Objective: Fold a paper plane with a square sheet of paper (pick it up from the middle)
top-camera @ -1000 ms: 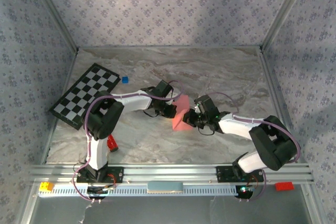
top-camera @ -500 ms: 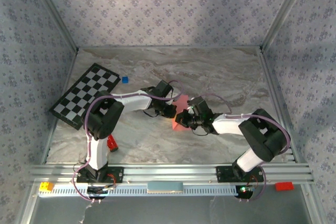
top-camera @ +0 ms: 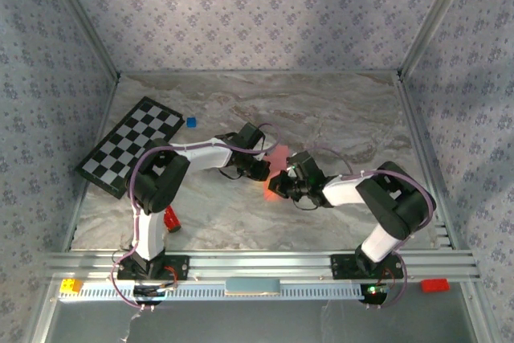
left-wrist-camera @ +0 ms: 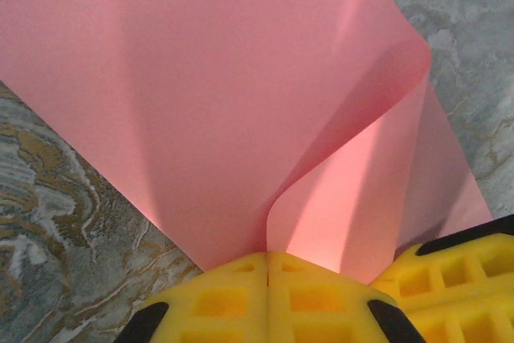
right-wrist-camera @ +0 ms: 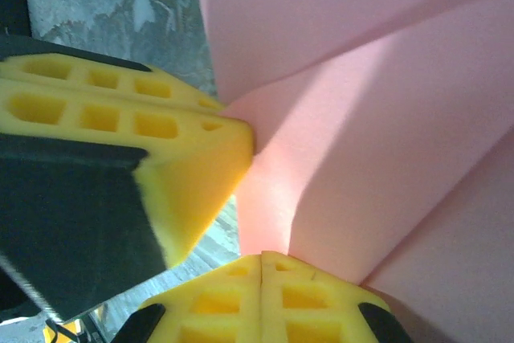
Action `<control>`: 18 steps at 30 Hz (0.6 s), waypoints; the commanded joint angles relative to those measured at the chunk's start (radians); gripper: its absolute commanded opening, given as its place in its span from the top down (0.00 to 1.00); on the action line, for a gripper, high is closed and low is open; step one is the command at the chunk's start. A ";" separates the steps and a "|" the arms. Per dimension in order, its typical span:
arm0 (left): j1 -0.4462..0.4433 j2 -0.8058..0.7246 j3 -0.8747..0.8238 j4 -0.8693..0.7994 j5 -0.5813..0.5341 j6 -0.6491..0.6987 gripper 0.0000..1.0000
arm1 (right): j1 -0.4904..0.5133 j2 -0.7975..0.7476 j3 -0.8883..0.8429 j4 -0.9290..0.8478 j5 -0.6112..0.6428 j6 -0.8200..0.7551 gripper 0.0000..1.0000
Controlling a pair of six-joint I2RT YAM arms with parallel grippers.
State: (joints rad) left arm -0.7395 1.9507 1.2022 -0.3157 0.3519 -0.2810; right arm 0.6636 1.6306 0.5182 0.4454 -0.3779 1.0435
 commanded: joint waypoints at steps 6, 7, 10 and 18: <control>0.003 0.054 -0.001 -0.054 -0.026 0.023 0.94 | -0.023 -0.057 0.006 -0.003 -0.018 0.002 0.95; 0.002 0.053 -0.001 -0.054 -0.027 0.023 0.94 | -0.030 -0.068 0.008 -0.012 -0.017 -0.004 0.95; 0.002 0.053 -0.003 -0.054 -0.027 0.023 0.94 | -0.056 -0.085 0.027 -0.061 -0.020 -0.032 0.95; 0.002 0.057 0.002 -0.058 -0.027 0.026 0.94 | -0.107 -0.013 0.025 -0.046 -0.044 -0.026 0.96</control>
State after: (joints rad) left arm -0.7395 1.9514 1.2037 -0.3180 0.3515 -0.2771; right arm 0.5625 1.5860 0.5323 0.4294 -0.4091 1.0313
